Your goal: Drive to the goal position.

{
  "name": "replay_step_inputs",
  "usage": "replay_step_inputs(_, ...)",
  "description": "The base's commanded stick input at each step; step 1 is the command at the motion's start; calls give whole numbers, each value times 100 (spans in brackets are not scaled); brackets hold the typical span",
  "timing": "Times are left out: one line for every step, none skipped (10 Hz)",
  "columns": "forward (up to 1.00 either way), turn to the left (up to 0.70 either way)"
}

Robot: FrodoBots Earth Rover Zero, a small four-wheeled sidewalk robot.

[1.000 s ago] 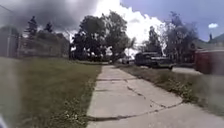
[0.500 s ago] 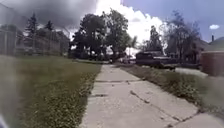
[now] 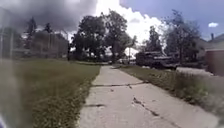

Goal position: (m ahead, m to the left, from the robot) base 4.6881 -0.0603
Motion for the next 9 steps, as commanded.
replay_step_inputs(70, 0)
replay_step_inputs(70, 0)
replay_step_inputs(70, 0)
replay_step_inputs(70, 0)
replay_step_inputs(70, 18)
replay_step_inputs(70, 28)
replay_step_inputs(70, 0)
replay_step_inputs(70, 0)
replay_step_inputs(70, 0)
